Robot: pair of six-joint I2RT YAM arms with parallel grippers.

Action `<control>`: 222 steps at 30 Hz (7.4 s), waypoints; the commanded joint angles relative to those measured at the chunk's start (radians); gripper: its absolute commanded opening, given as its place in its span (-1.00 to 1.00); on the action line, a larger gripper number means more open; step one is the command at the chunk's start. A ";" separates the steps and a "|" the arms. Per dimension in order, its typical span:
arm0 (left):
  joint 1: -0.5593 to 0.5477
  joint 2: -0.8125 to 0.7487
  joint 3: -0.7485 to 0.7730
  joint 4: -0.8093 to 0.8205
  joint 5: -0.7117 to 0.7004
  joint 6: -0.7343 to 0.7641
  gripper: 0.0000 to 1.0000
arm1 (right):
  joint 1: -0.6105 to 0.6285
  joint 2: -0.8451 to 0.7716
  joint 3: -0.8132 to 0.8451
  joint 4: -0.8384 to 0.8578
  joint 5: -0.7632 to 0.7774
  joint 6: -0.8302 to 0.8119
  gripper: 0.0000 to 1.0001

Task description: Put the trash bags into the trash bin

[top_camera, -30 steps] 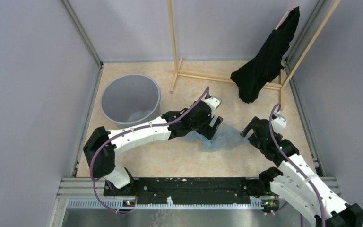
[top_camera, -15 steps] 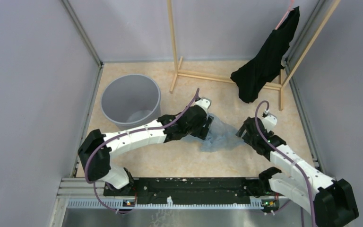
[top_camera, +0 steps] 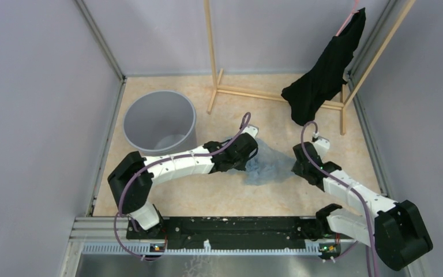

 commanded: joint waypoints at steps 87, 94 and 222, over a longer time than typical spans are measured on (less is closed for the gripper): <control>0.175 -0.456 0.421 0.224 0.536 0.175 -1.00 | -0.005 -0.278 0.983 -0.105 -0.514 -0.555 -1.00; 0.172 -0.544 -0.001 0.298 0.179 0.160 -1.00 | -0.005 -0.381 0.585 0.010 -0.443 -0.430 -1.00; 0.189 -0.370 0.258 0.017 0.459 0.097 -1.00 | 0.116 -0.059 0.364 0.644 -0.940 -0.555 0.52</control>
